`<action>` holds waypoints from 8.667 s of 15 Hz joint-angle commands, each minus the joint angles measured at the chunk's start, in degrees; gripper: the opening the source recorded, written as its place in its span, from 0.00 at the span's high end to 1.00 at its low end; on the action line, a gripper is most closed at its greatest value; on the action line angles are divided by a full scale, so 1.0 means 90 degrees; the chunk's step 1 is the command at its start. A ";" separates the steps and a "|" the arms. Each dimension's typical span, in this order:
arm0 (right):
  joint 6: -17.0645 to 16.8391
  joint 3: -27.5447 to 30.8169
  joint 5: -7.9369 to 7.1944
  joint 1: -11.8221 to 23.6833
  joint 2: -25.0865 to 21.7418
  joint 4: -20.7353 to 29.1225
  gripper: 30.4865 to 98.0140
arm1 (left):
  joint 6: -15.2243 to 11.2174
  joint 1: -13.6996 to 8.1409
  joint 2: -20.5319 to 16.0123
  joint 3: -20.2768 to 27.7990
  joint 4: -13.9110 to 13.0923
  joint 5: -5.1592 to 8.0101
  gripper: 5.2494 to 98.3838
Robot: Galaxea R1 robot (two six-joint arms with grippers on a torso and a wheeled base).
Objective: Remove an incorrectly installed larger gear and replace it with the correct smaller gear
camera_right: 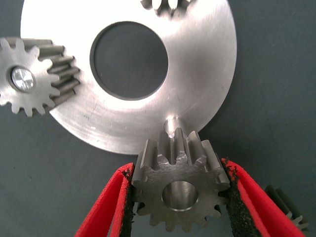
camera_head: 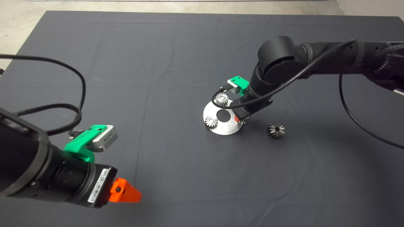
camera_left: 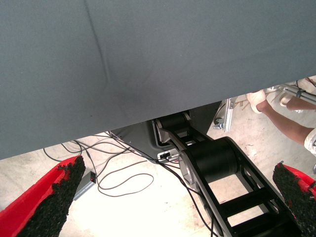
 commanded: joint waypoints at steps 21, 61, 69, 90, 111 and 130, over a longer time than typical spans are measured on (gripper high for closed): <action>0.0176 0.0063 -0.0181 0.0049 0.0023 -0.0461 0.84 | 0.0002 -0.0034 -0.0016 0.0083 -0.0102 0.0028 0.00; 0.0420 0.0298 -0.0386 -0.0146 -0.0274 -0.0783 0.84 | -0.0008 -0.0034 0.0043 0.0083 -0.0107 0.0086 0.00; 0.0410 0.0298 -0.0327 -0.0166 -0.0270 -0.0871 0.84 | -0.0008 -0.0034 0.0033 0.0083 -0.0103 0.0086 0.00; 0.0655 0.0308 -0.0054 -0.0173 -0.0280 -0.0871 0.84 | -0.0008 -0.0022 0.0053 0.0073 -0.0103 0.0057 0.00; 0.0840 0.0395 0.0122 -0.0146 -0.0221 -0.0871 0.84 | -0.0008 -0.0024 0.0047 0.0073 -0.0102 0.0067 0.00; 0.0821 0.0425 0.0259 -0.0175 -0.0280 -0.0924 0.84 | -0.0008 -0.0024 0.0043 0.0083 -0.0112 0.0067 0.00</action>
